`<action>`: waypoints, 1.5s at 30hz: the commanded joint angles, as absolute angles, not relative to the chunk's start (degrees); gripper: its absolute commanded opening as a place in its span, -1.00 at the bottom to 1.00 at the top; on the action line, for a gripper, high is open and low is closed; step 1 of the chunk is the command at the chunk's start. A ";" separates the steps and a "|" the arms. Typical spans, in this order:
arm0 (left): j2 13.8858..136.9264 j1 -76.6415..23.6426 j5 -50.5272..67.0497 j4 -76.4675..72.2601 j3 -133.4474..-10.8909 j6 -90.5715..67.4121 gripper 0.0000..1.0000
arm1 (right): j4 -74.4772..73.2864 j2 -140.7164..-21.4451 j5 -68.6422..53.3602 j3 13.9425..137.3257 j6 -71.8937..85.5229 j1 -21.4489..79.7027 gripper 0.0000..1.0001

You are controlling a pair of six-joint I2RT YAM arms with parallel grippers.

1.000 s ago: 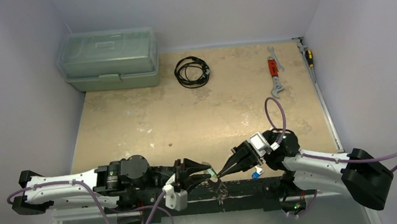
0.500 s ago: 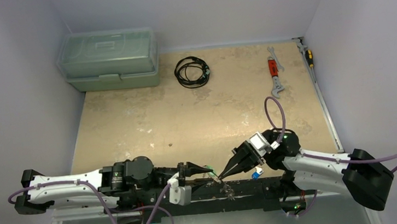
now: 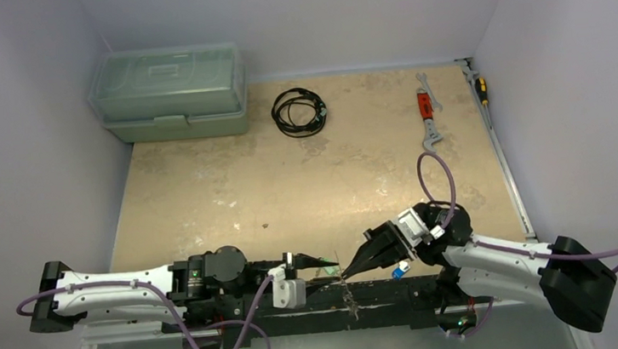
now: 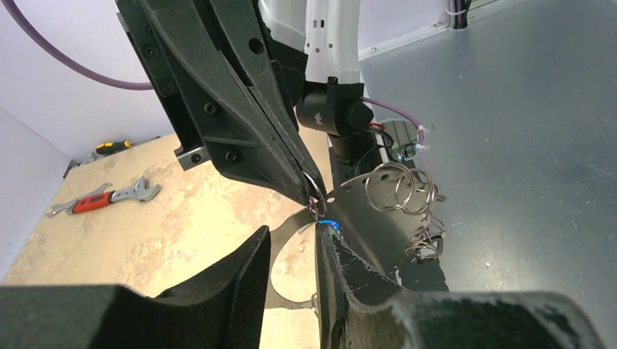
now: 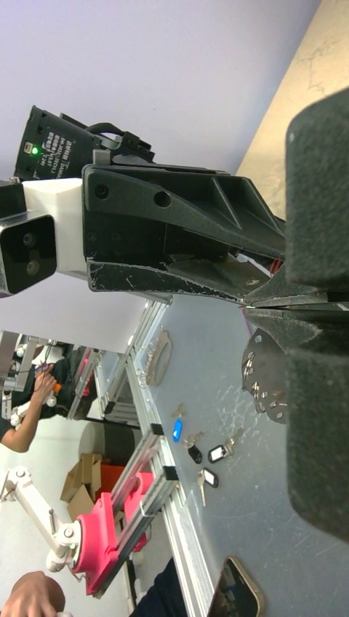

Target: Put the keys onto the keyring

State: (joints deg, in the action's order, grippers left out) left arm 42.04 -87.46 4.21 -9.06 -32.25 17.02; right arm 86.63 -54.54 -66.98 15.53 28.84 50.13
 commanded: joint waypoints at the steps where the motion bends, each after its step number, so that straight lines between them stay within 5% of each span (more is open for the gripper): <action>1: 42.68 -87.63 4.40 -14.67 -31.84 15.65 -0.47 | 94.89 -53.15 -64.65 17.49 26.97 50.01 -1.00; 27: 42.63 -87.63 -2.54 -13.82 -32.70 14.86 -0.43 | 70.35 -47.36 -57.46 19.11 11.44 50.01 -1.00; 37: 43.18 -87.60 -6.79 -11.20 -33.76 14.96 -0.67 | 64.37 -47.26 -56.34 20.17 7.69 49.97 -1.00; 45: 44.28 -87.63 -8.94 -9.12 -35.08 15.10 -0.64 | 58.53 -47.59 -55.81 21.65 5.27 50.01 -1.00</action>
